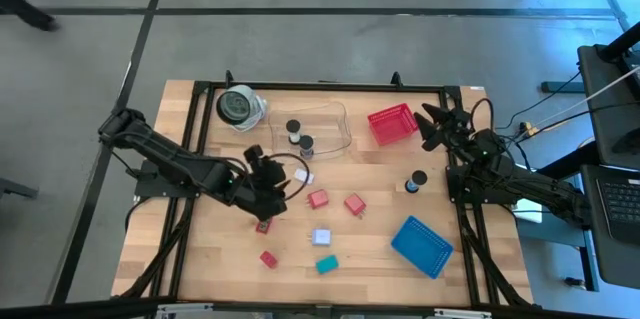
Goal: Pick & Place Office items
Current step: Put the right red charger adapter into the red bin
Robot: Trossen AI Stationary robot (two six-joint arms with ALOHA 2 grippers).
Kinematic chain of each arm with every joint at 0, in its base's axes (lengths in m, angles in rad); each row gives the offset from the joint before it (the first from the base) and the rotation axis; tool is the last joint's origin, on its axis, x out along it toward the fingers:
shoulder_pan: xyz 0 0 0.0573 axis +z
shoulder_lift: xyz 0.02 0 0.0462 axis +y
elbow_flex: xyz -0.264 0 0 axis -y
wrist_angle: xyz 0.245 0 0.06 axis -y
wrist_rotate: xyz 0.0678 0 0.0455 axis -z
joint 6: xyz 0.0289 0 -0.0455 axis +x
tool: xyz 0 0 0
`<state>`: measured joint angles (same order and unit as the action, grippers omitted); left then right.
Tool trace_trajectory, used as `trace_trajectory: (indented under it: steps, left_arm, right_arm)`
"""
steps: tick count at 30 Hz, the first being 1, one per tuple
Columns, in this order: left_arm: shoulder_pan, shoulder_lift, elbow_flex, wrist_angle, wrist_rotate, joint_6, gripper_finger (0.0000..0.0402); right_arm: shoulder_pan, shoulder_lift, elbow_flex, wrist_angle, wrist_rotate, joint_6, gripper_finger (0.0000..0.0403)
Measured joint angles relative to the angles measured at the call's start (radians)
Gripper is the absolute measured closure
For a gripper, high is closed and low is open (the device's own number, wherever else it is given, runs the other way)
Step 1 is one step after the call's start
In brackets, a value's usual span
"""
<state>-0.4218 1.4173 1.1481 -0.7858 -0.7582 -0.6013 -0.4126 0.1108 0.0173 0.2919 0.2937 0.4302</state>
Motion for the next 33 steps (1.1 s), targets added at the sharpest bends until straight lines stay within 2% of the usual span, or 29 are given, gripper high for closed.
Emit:
trace_trajectory:
  steps: [3,8,13,16,20,27,33]
  left_arm:
    - [0.0,0.009,0.0,0.056,0.002,0.048,0.0188]
    - [0.006,0.014,0.0,0.079,-0.015,0.074,0.0188]
    - [0.034,0.014,0.0,0.08,-0.035,0.069,0.019]
    - [0.052,0.014,0.0,0.08,-0.036,0.065,0.019]
    - [0.074,0.014,0.0,0.08,-0.037,0.048,0.0191]
    - [0.095,0.014,0.0,0.074,-0.035,0.046,0.0193]
    - [0.097,0.014,0.0,0.054,-0.034,0.046,0.0199]
  right_arm:
    - [0.0,0.005,0.038,-0.111,0.001,0.055,0.0079]
    - [0.0,0.06,0.208,-0.529,-0.032,0.089,0.0079]
    - [0.0,0.168,0.386,-0.66,-0.201,0.113,0.0079]
    - [0.006,0.27,0.477,-0.739,-0.231,0.113,0.0079]
    - [0.034,0.455,0.53,-0.776,-0.264,0.112,0.0069]
    - [0.102,0.757,0.599,-0.749,-0.4,0.109,0.0019]
    - [0.214,0.937,0.701,-0.728,-0.415,-0.008,0.0021]
